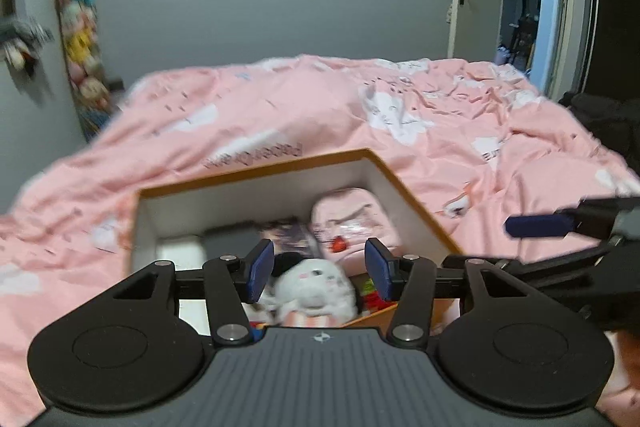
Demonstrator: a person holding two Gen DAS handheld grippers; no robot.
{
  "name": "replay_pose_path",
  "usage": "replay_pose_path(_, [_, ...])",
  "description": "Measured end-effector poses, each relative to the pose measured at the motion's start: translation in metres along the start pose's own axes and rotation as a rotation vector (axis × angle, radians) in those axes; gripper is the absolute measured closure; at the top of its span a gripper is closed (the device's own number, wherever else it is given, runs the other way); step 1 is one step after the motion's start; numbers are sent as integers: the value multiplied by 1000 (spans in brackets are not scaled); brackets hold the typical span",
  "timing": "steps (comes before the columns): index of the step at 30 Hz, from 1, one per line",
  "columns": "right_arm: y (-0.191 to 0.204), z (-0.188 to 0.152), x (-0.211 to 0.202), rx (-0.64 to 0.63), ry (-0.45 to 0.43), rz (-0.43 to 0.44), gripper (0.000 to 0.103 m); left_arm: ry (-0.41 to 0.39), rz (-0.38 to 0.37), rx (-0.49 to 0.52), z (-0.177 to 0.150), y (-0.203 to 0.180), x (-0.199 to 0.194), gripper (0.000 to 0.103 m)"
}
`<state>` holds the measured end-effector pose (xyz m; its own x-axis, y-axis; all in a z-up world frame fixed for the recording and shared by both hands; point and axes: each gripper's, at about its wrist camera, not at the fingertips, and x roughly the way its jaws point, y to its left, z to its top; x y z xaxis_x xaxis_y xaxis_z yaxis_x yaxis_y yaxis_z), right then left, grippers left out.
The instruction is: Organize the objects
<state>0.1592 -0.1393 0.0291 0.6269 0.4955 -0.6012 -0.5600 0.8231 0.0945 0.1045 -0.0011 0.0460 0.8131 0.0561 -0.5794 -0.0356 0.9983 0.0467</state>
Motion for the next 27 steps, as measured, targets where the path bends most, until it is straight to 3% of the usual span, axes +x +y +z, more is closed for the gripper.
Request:
replay_pose_path(6, [17,-5,-24,-11,-67,28,23,1,63,-23,-15,9,-26,43])
replay_pose_path(8, [21,-9,-32,12,-100,28,16,-9,95,-49,-20,14,-34,41])
replay_pose_path(13, [36,-23,-44,35,-138,26,8,-22,169,-121,-38,26,-51,29])
replay_pose_path(20, [63,-44,-49,-69,-126,12,7,58,217,-147,-63,32,-56,25])
replay_pose_path(27, [65,-58,-44,-44,-55,-3,6,122,222,-157,-78,26,-54,25])
